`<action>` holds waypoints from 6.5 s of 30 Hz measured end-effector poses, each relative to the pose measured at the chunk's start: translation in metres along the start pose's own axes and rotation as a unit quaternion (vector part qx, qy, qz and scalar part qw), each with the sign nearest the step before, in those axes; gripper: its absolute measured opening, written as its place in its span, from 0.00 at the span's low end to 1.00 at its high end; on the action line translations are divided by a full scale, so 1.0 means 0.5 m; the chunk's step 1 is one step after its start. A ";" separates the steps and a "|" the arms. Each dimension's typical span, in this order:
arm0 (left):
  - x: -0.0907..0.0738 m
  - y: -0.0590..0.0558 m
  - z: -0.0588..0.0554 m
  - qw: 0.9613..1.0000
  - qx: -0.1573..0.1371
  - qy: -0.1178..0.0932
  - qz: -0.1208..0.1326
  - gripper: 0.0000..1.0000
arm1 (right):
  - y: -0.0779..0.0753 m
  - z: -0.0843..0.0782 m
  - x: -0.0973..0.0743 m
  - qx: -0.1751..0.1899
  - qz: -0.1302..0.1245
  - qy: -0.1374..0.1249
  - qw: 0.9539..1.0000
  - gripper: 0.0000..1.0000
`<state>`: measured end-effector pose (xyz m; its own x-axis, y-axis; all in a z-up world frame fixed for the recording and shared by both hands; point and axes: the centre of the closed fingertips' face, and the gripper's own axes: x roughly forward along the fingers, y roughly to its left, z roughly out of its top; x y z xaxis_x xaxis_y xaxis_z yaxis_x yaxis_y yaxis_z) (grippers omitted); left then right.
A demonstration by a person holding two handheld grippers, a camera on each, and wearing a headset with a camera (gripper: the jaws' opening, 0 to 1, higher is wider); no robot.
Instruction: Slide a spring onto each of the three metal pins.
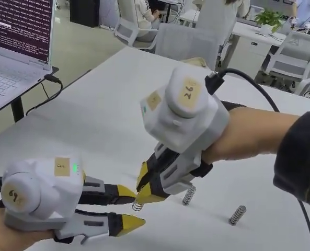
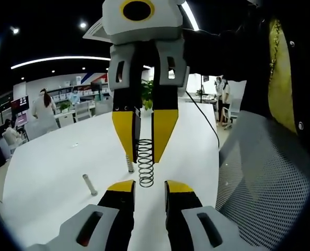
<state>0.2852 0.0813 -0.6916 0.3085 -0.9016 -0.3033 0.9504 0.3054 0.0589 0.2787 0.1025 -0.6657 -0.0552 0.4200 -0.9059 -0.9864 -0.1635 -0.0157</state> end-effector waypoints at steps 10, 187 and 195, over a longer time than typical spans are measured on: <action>-0.027 0.020 -0.019 0.999 -0.029 0.000 0.026 0.35 | -0.021 -0.009 -0.013 0.012 -0.010 0.000 1.000 0.07; -0.049 0.011 -0.062 0.993 -0.098 -0.002 0.062 0.75 | -0.219 -0.124 0.154 0.119 -0.040 0.020 0.992 0.68; -0.047 0.015 -0.057 0.993 -0.099 -0.001 0.062 0.75 | -0.227 -0.117 0.139 0.126 -0.064 -0.013 0.990 0.84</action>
<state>0.2840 0.1135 -0.7110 0.4236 -0.8537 -0.3030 0.8784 0.4688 -0.0926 0.3957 0.0981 -0.7517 0.0714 0.4462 -0.8921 -0.9926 0.1196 -0.0196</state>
